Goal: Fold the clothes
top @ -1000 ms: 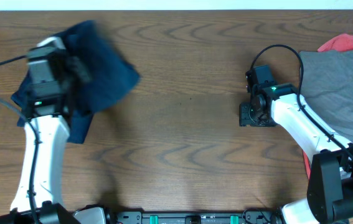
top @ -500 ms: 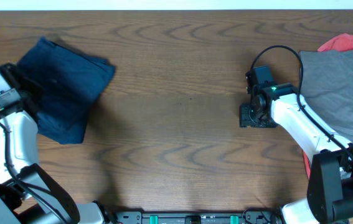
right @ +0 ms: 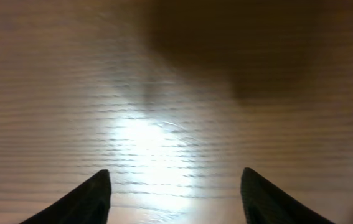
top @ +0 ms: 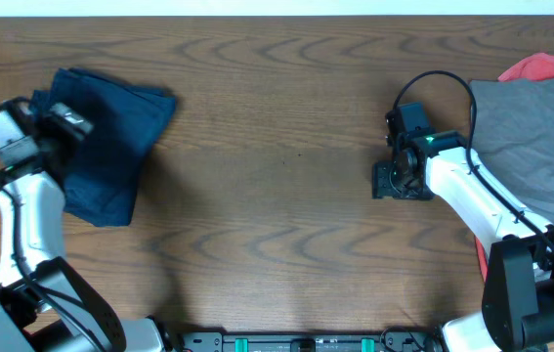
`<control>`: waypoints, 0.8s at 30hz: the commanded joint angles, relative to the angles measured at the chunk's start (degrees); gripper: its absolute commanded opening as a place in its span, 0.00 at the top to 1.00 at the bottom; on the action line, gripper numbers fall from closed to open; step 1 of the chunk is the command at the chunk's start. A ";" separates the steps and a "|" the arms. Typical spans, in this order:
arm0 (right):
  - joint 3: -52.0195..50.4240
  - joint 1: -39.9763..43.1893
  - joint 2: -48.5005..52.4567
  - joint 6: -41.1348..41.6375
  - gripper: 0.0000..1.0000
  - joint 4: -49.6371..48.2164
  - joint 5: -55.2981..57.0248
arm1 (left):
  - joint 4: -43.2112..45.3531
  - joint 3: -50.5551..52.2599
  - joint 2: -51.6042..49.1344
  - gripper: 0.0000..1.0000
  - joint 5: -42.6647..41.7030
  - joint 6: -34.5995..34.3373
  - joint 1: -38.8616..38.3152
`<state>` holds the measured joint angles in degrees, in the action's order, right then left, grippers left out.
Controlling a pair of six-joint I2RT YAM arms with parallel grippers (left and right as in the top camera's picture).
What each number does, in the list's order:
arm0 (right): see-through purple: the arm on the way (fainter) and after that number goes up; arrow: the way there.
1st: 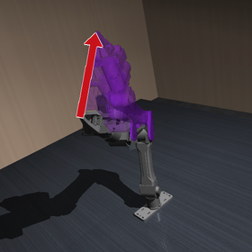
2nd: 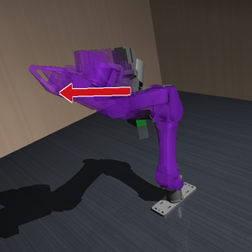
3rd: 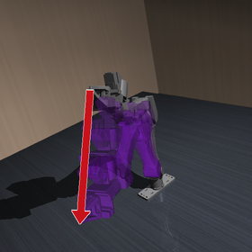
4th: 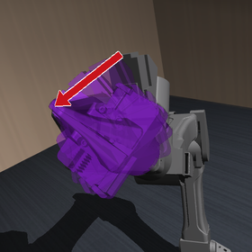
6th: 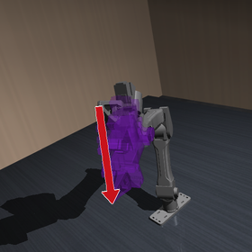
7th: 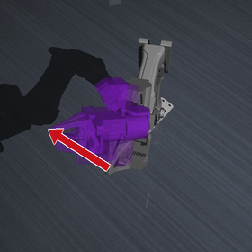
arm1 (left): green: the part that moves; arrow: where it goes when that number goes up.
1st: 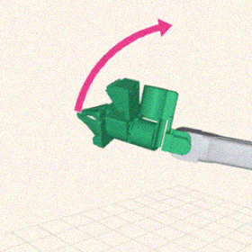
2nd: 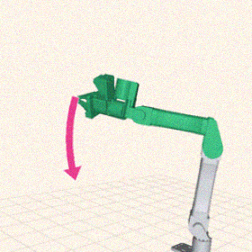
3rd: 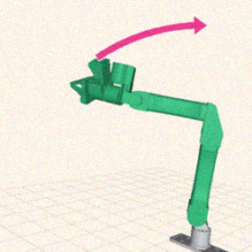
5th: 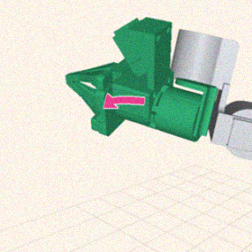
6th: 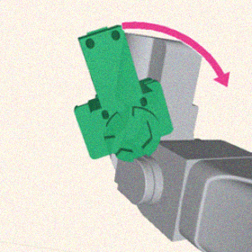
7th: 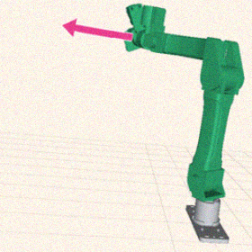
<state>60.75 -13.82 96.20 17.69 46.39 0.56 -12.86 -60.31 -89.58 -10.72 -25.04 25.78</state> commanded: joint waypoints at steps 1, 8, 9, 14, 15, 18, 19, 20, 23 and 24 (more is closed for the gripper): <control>0.26 0.63 -0.94 1.20 0.26 -1.14 -5.90 | -1.55 0.07 0.09 0.02 -2.73 3.13 -7.26; 0.26 0.63 -0.94 1.11 0.01 -0.68 -11.47 | -15.13 0.09 -0.07 0.02 -1.51 5.51 -25.35; 0.26 0.63 -0.94 1.11 0.02 -0.02 -11.96 | -18.56 0.09 -0.07 0.02 -1.49 5.51 -27.32; 0.26 0.70 -0.94 -0.92 0.01 8.17 -14.05 | -38.05 0.09 -0.09 0.02 -1.53 5.49 -34.58; 0.26 0.70 -0.96 -1.03 0.01 9.86 -14.16 | -42.14 0.09 -0.09 0.02 -1.90 5.46 -35.47; 0.26 0.70 -1.14 -1.01 0.01 14.56 -14.58 | -52.87 0.09 -0.07 0.02 -2.34 5.51 -37.16; 0.26 0.63 -1.46 -0.94 0.01 16.02 -14.58 | -55.56 0.09 -0.07 0.02 -2.27 5.51 -37.51; 0.26 0.57 -1.92 -0.44 0.01 17.18 -14.53 | -58.05 0.09 -0.02 0.02 -2.34 5.46 -37.73; 0.20 0.37 -4.96 0.28 0.01 18.60 -14.29 | -61.70 0.20 0.98 0.02 -2.16 5.77 -38.21; 0.11 0.24 -6.67 0.83 0.01 18.21 -13.75 | -61.70 0.35 1.77 0.02 -2.16 5.97 -38.25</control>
<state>60.64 -13.82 94.21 17.58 64.77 -13.15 -74.00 -59.99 -89.47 -13.17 -20.47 -12.14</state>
